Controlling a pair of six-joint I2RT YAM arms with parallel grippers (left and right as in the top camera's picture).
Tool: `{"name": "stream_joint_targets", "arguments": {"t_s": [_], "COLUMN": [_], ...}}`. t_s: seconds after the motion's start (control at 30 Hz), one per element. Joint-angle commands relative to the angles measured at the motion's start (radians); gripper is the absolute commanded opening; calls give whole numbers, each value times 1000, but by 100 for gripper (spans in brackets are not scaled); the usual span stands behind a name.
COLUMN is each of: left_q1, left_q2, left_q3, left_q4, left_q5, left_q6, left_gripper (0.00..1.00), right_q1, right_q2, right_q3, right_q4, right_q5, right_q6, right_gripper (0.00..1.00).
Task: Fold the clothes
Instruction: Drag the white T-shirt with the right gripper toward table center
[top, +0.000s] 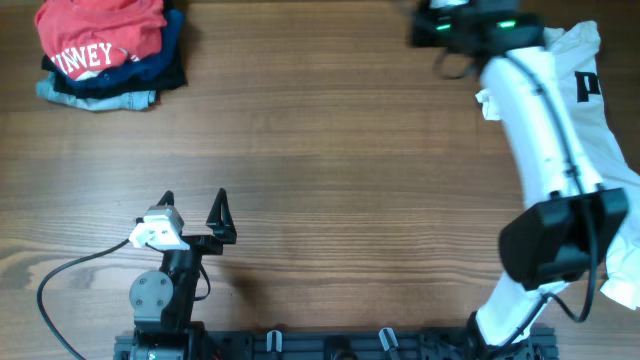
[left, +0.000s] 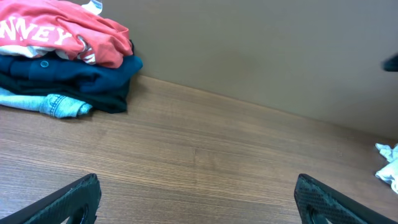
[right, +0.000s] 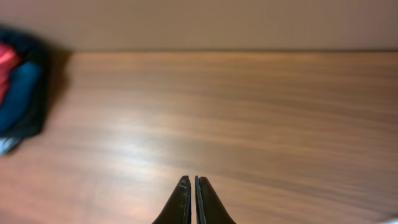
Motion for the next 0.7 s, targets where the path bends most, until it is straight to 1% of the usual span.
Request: {"name": "stream_joint_targets", "arguments": {"t_s": [0.0, 0.03, 0.07, 0.1, 0.13, 0.17, 0.2, 0.27, 0.3, 0.4, 0.47, 0.5, 0.53, 0.67], "left_q1": [-3, -3, -3, -3, -3, -3, -3, -3, -3, -3, -3, -3, -3, -3], "left_q2": [-8, -8, -8, -8, -8, -8, -8, -8, -8, -8, -8, -8, -8, -8], "left_q3": [-5, -5, -5, -5, -5, -5, -5, -5, -5, -5, -5, -5, -5, -5], "left_q4": [-5, -5, -5, -5, -5, -5, -5, -5, -5, -5, -5, -5, -5, -5], "left_q5": [-6, -6, -6, -6, -6, -6, -6, -6, -6, -6, -6, -6, -6, -6], "left_q6": [21, 21, 21, 21, 21, 21, 21, 21, 21, 21, 21, 21, 21, 21], "left_gripper": [100, 100, 100, 100, 100, 100, 100, 100, 100, 100, 100, 100, 100, 100], "right_q1": [83, 58, 29, -22, -93, -162, -211, -295, -317, -329, -327, -329, -330, -330], "right_q2": [-13, -8, -6, -6, -6, -2, 6, 51, 77, 184, 235, 259, 280, 373], "right_q3": [3, 3, 2, -4, -14, -31, -41, -58, -58, -58, -58, -58, -58, -58], "right_q4": [-19, -37, -48, -50, -51, -50, -50, -43, -43, -64, -67, -71, -78, -86], "right_q5": [252, 344, 376, 376, 375, 343, 278, 77, 42, 34, 65, 142, 184, 192], "right_q6": [114, 99, 86, 45, 39, 32, -14, -156, -175, -266, -251, -213, -208, -257], "right_gripper": [14, 29, 57, 72, 74, 73, 72, 72, 70, 68, 69, 69, 69, 69]}}
